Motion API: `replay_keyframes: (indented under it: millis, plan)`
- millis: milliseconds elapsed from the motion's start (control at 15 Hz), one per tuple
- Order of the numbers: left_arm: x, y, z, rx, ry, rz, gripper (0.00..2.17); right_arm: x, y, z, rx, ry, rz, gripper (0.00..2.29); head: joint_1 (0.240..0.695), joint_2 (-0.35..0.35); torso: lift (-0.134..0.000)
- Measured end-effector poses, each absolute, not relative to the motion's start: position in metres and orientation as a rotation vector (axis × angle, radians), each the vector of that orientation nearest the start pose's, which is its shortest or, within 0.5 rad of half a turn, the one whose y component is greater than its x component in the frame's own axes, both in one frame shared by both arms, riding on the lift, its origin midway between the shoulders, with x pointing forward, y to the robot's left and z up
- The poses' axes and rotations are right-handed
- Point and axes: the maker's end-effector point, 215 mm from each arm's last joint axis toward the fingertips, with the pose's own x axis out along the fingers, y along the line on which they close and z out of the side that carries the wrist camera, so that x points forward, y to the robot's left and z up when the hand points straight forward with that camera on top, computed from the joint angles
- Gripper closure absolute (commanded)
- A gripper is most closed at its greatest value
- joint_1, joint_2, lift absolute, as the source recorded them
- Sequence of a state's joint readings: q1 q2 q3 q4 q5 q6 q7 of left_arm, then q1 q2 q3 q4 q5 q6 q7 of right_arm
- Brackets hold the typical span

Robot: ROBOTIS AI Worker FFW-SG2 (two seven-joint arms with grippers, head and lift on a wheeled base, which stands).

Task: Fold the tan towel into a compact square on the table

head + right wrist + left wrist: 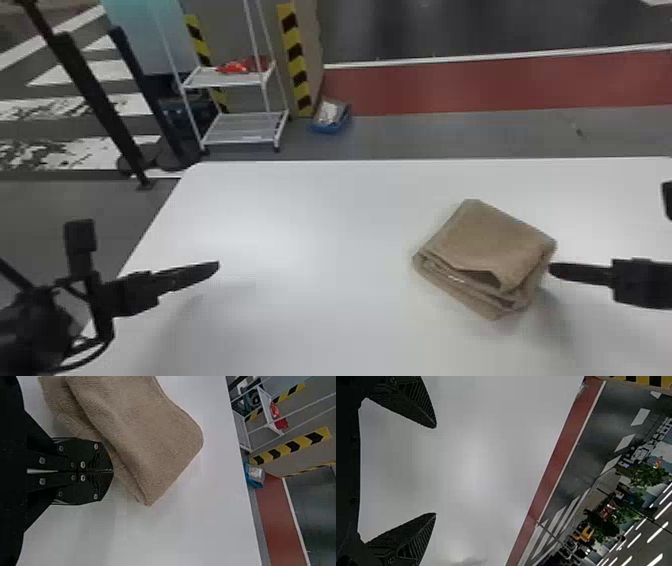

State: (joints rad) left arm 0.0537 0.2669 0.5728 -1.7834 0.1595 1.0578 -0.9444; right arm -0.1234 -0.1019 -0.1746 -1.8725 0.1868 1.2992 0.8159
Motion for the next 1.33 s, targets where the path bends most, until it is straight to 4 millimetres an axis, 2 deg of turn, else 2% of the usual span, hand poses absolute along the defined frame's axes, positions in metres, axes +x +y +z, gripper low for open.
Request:
replay_keyframes:
  millis: [133,200,333,600,800,933,1133,1333]
  plan:
    - [0.452,0.402,-0.411,-0.433,0.628,-0.354,0.10,0.487,-0.262,-0.433,0.246,0.871,0.370,1.95,0.695,0.176,-0.125]
    - [0.453,0.400,-0.411,-0.433,0.629,-0.359,0.10,0.488,-0.268,-0.431,0.242,0.872,0.357,1.95,0.695,0.158,-0.125]
    - [0.455,0.393,-0.412,-0.437,0.630,-0.370,0.10,0.499,-0.268,-0.432,0.229,0.873,0.343,1.95,0.695,0.146,-0.125]
    - [0.450,0.396,-0.412,-0.439,0.627,-0.368,0.10,0.543,-0.244,-0.435,0.173,0.864,0.342,1.95,0.695,0.161,-0.125]
    - [0.444,0.403,-0.413,-0.444,0.629,-0.356,0.10,0.578,-0.207,-0.419,0.146,0.787,0.392,1.95,0.695,0.205,-0.125]
    - [0.441,0.405,-0.415,-0.448,0.630,-0.353,0.10,0.593,-0.190,-0.410,0.109,0.761,0.416,1.95,0.695,0.222,-0.125]
    - [0.439,0.406,-0.415,-0.456,0.628,-0.353,0.10,0.599,-0.176,-0.411,0.047,0.760,0.437,1.95,0.695,0.239,-0.125]
    - [0.438,0.410,-0.413,-0.460,0.622,-0.348,0.10,0.586,-0.179,-0.418,0.051,0.784,0.425,1.95,0.695,0.246,-0.125]
